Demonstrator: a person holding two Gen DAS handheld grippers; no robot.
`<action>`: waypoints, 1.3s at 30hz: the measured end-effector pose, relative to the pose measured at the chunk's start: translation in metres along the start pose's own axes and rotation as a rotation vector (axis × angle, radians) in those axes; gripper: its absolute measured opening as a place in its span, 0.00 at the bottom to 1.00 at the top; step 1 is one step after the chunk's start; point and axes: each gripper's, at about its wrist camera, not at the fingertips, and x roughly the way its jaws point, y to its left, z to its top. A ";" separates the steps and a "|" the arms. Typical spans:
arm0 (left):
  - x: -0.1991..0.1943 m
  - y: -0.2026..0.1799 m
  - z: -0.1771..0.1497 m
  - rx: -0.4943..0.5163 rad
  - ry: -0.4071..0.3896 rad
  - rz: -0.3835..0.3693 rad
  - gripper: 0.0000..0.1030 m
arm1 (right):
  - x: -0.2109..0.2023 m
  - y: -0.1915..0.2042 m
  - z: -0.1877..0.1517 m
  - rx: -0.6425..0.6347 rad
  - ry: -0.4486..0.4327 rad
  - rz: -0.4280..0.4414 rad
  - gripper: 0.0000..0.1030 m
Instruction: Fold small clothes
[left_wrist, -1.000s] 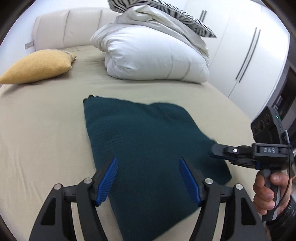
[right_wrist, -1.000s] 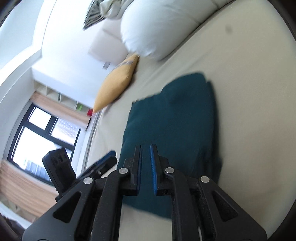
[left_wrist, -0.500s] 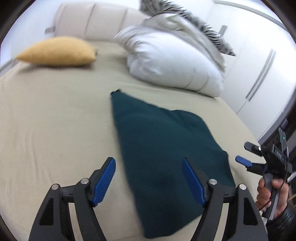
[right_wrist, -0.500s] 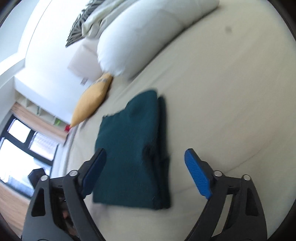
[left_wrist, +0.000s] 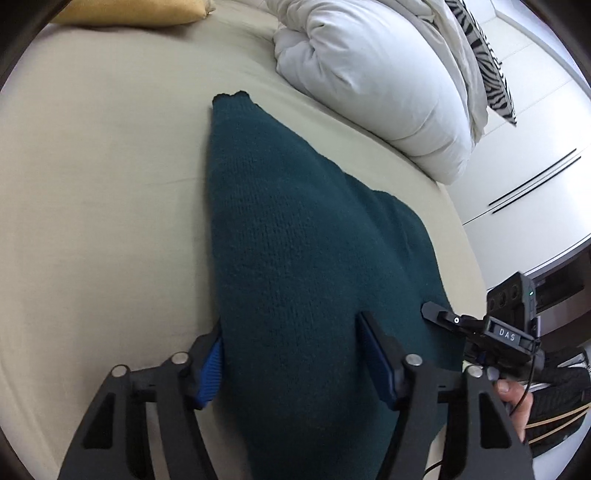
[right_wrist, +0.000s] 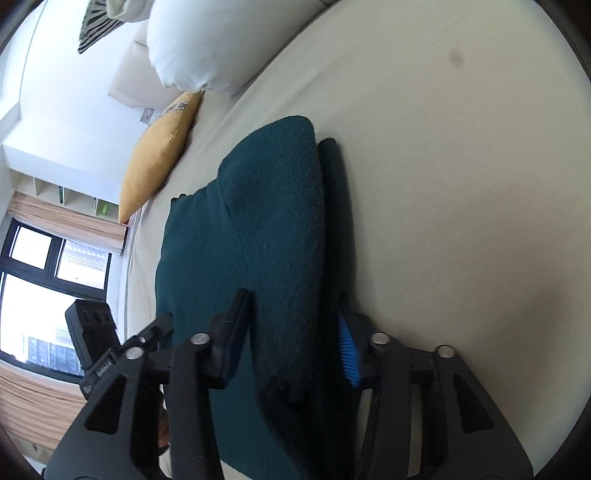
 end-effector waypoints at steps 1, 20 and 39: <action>-0.001 -0.004 -0.001 0.023 0.000 0.015 0.59 | 0.004 0.002 -0.001 -0.015 0.000 -0.016 0.28; -0.217 0.014 -0.091 0.119 -0.127 0.055 0.44 | -0.059 0.189 -0.160 -0.415 -0.100 -0.042 0.21; -0.235 0.114 -0.170 0.031 -0.094 0.162 0.45 | 0.005 0.236 -0.296 -0.432 -0.012 -0.024 0.21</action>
